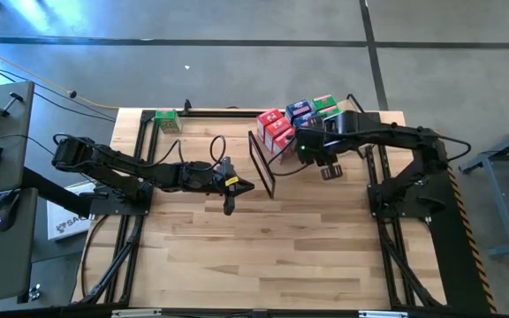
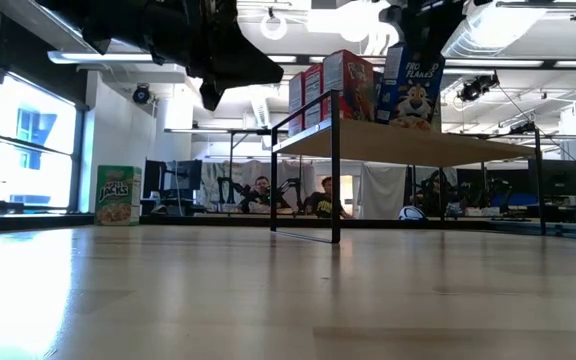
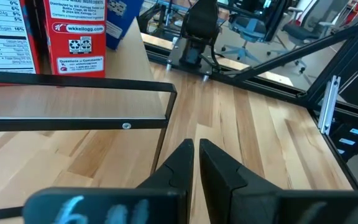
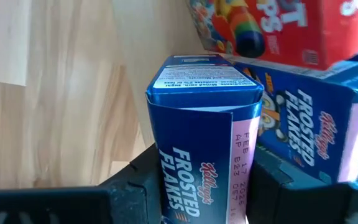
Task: Stack cereal on shelf
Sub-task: Put the blue cereal box on the shelf aligned with the blue cereal box
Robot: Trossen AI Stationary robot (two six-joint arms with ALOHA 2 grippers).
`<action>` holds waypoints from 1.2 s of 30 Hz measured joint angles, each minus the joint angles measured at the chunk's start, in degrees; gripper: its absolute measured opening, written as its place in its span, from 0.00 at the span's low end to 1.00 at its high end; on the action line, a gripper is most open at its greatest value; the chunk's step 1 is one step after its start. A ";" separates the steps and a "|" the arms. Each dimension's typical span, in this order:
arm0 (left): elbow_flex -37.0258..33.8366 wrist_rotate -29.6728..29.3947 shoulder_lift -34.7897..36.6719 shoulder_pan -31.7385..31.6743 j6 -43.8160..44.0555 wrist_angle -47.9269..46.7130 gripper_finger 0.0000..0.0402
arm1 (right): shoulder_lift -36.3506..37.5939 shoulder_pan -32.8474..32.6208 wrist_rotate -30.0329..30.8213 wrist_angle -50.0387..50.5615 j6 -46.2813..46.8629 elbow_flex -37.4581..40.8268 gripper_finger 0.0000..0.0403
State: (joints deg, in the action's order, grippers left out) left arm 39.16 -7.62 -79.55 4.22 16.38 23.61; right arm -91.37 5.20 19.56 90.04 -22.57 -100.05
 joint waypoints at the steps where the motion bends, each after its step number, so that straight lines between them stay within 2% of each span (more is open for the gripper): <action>1: 0.00 -0.01 0.00 0.00 0.00 0.01 0.05 | 0.00 0.12 0.24 -0.02 -0.02 0.00 0.35; 7: 0.00 0.00 0.00 0.01 0.00 0.09 0.05 | -0.02 0.58 1.02 -0.02 -0.63 0.00 0.36; 13: 0.00 0.00 0.00 0.01 0.11 0.23 0.05 | -0.02 0.56 2.06 -0.02 0.62 0.00 0.47; 18: 0.00 -0.02 0.00 0.01 0.61 0.23 0.05 | -0.02 0.39 7.43 -0.04 1.38 0.00 0.55; 28: 0.00 0.02 0.00 0.01 1.03 0.23 0.05 | -0.09 -1.98 14.84 0.00 1.73 -1.19 0.55; 33: 0.00 1.20 0.00 0.01 1.05 0.27 0.05 | -0.09 -4.56 15.73 -0.04 4.66 -6.50 0.55; 36: 0.00 1.24 0.00 0.01 1.03 0.27 0.05 | -0.01 -5.43 10.65 -0.11 11.53 -9.96 0.53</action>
State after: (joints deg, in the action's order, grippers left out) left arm 39.16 -6.38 -79.55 4.23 17.41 23.88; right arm -91.38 -0.23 30.21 89.93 -11.03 -110.01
